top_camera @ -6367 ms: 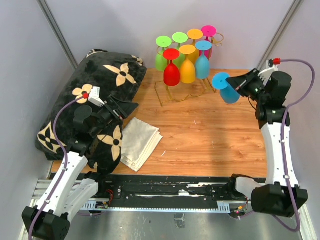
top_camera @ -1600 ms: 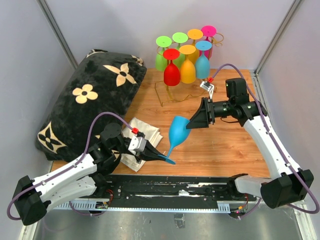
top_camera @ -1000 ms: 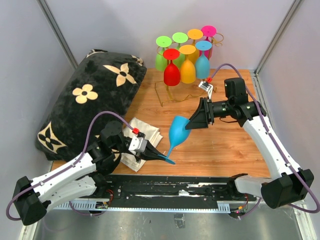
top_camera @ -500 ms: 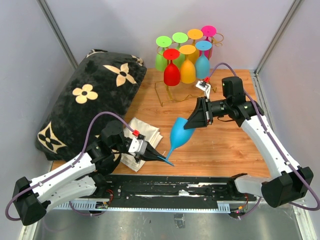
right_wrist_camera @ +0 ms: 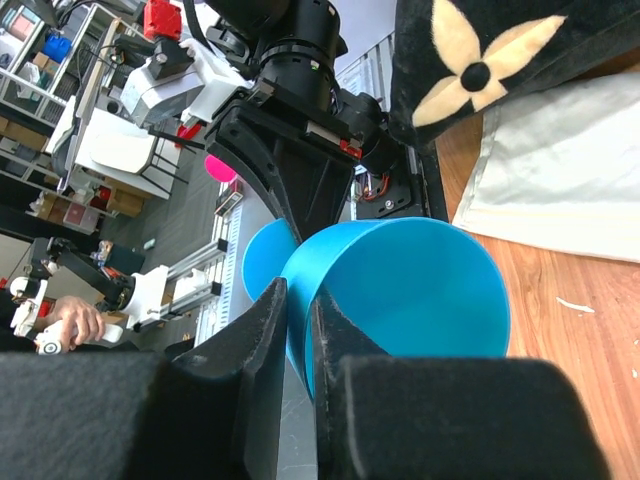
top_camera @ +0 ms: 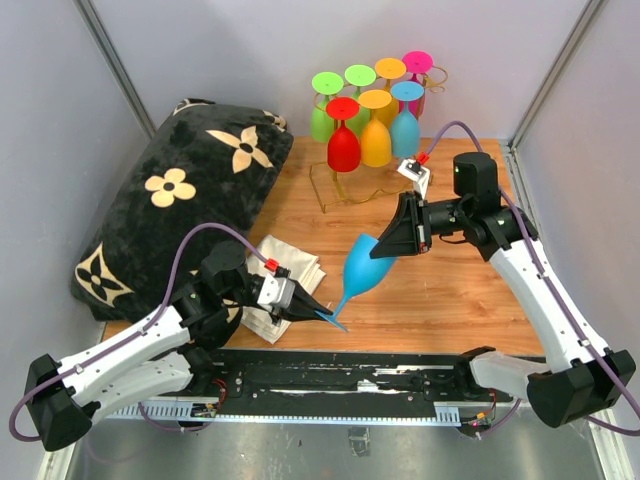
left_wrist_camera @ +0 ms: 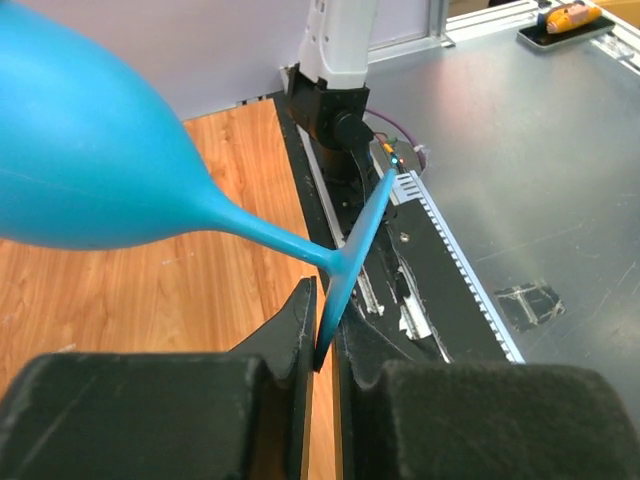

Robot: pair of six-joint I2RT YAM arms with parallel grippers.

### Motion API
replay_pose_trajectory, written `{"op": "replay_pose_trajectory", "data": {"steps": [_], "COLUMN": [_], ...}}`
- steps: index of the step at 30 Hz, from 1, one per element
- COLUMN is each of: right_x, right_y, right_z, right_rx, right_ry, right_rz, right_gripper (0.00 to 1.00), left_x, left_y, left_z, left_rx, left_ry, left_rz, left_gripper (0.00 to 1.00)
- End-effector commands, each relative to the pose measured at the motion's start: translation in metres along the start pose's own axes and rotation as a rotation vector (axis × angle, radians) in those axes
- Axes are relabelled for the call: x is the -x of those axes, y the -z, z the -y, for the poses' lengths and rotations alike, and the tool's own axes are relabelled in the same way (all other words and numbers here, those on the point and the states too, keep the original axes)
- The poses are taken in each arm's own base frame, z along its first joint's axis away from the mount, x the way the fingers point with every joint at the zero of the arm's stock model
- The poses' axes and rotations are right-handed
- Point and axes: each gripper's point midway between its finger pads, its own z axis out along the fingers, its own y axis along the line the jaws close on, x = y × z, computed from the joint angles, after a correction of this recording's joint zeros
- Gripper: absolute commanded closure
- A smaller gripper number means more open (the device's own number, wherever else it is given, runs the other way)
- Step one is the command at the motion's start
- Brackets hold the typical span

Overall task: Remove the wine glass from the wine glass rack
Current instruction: Place the wine glass at the center of the board.

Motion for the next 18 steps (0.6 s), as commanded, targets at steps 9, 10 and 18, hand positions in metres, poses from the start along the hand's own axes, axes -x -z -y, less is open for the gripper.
{"op": "replay_pose_trajectory", "data": {"steps": [9, 10, 18], "right_x": [0.001, 0.001, 0.004], "right_y": [0.002, 0.004, 0.055], "right_z": [0.010, 0.016, 0.067], "right_rx": [-0.173, -0.217, -0.735], "right_ry": [0.122, 0.133, 0.185], "right_rz": [0.039, 0.043, 0.032], "right_gripper": [0.99, 0.99, 0.99], "left_x": [0.023, 0.022, 0.030], "left_y": [0.012, 0.015, 0.061], "left_z": [-0.048, -0.054, -0.096], "left_rx": [0.298, 0.342, 0.745], "left_ry": [0.003, 0.022, 0.048], "left_rz": [0.042, 0.042, 0.127], "left_gripper": [0.17, 0.07, 0.00]}}
